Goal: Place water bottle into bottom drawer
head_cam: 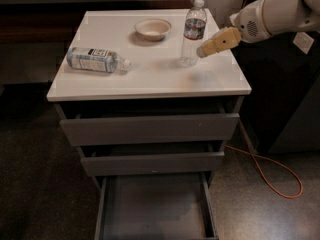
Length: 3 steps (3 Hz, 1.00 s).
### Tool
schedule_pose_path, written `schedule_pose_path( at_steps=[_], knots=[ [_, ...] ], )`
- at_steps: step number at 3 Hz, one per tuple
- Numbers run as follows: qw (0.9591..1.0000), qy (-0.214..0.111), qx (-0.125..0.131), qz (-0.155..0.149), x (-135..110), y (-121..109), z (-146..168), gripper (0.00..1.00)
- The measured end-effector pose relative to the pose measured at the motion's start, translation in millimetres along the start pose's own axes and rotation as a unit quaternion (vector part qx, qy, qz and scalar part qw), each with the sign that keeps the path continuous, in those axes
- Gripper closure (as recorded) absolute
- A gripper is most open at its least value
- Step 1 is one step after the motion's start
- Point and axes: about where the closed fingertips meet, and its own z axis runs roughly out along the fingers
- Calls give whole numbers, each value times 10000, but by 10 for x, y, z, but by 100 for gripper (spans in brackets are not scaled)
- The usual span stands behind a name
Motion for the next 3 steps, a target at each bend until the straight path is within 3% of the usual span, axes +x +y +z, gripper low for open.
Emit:
schedule_pose_path(
  at_steps=[3],
  knots=[
    [9962,-671,59,557,-366,-399,605,0]
  ],
)
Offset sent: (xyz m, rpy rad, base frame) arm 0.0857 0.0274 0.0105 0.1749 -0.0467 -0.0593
